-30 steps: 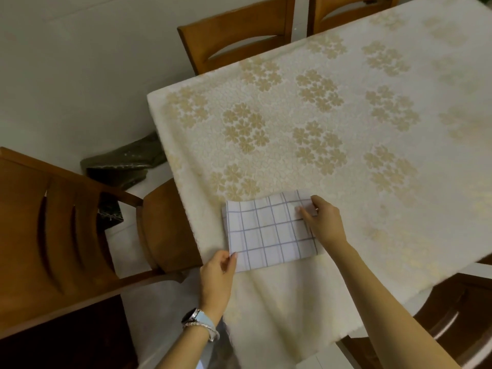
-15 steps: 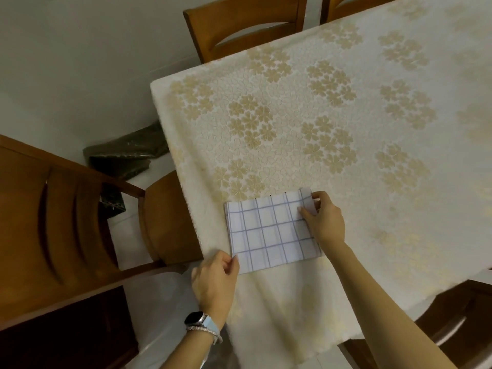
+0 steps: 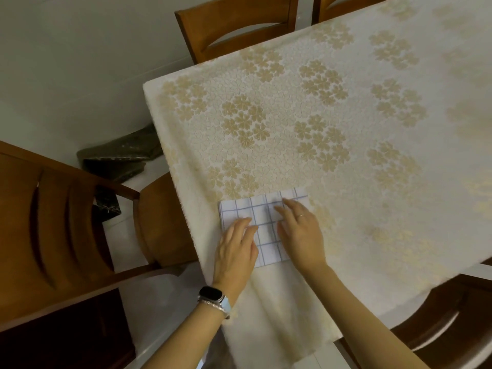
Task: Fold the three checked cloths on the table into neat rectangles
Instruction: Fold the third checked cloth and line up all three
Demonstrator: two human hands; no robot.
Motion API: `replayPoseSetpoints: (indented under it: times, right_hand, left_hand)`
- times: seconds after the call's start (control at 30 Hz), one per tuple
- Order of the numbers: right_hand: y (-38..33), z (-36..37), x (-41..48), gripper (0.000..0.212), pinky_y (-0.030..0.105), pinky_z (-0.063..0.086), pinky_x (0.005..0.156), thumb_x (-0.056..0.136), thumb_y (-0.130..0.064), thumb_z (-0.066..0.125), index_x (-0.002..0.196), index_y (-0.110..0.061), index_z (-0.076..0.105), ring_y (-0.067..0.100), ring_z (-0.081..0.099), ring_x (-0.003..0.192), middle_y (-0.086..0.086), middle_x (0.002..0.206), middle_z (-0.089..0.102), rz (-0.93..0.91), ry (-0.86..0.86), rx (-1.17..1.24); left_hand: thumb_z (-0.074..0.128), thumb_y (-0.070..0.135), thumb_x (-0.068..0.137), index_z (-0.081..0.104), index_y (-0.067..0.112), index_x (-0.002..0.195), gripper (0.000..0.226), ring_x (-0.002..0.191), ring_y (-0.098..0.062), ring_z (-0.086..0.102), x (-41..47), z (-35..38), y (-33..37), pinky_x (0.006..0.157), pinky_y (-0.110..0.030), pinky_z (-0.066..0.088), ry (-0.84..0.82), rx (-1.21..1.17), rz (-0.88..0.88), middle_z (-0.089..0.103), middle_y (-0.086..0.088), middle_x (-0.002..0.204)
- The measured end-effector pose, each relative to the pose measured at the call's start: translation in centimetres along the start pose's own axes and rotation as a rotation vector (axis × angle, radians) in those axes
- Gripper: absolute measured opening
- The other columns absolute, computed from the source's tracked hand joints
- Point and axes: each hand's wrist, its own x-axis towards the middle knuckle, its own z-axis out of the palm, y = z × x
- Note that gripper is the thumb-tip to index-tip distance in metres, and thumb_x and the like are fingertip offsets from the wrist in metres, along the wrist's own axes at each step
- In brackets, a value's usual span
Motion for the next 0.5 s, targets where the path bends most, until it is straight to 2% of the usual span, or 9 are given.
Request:
replayPoseSetpoints:
  times: [0.1,0.23,0.33,0.5]
  right_hand:
    - [0.2,2.0,-1.3,0.044,0.044,0.038,0.112,0.098,-0.024,0.049,0.141,-0.013,0.050,0.031,0.041,0.140,0.012,0.150,0.045,-0.014,-0.153,0.014]
    - [0.6,3.3,-2.0,0.052,0.039,0.016,0.121,0.103,-0.035,0.036,0.153,-0.022,0.031,0.024,0.021,0.150,0.004,0.161,0.026,-0.011,-0.264,-0.034]
    - [0.8,3.4,-2.1,0.054,0.037,0.008,0.123,0.104,-0.037,0.032,0.155,-0.024,0.021,0.021,0.010,0.152,0.001,0.164,0.016,-0.014,-0.306,-0.065]
    - [1.2,2.9,-2.3,0.058,0.041,0.007,0.123,0.104,-0.045,0.028,0.157,-0.025,0.013,0.019,0.000,0.153,0.000,0.165,0.007,-0.002,-0.356,-0.083]
  left_hand:
    - [0.042,0.025,0.096,0.050,0.007,0.140,0.049,0.144,-0.028,0.034,0.8,2.0,-0.2,0.112,-0.044,0.039,-0.122,0.116,0.053,0.041,-0.014,0.153]
    - [0.029,0.047,0.101,0.021,0.011,0.155,0.066,0.152,-0.028,0.007,0.3,3.2,-1.3,0.121,-0.045,0.021,-0.272,0.176,0.015,0.011,-0.016,0.163]
    - [0.021,0.059,0.098,0.010,0.015,0.157,0.074,0.152,-0.031,0.001,0.1,3.3,-1.4,0.121,-0.048,0.017,-0.316,0.210,-0.006,0.002,-0.020,0.163]
    - [0.017,0.073,0.091,0.009,0.013,0.157,0.089,0.151,-0.038,-0.001,0.1,2.6,-1.9,0.121,-0.053,0.015,-0.316,0.229,-0.108,0.000,-0.026,0.161]
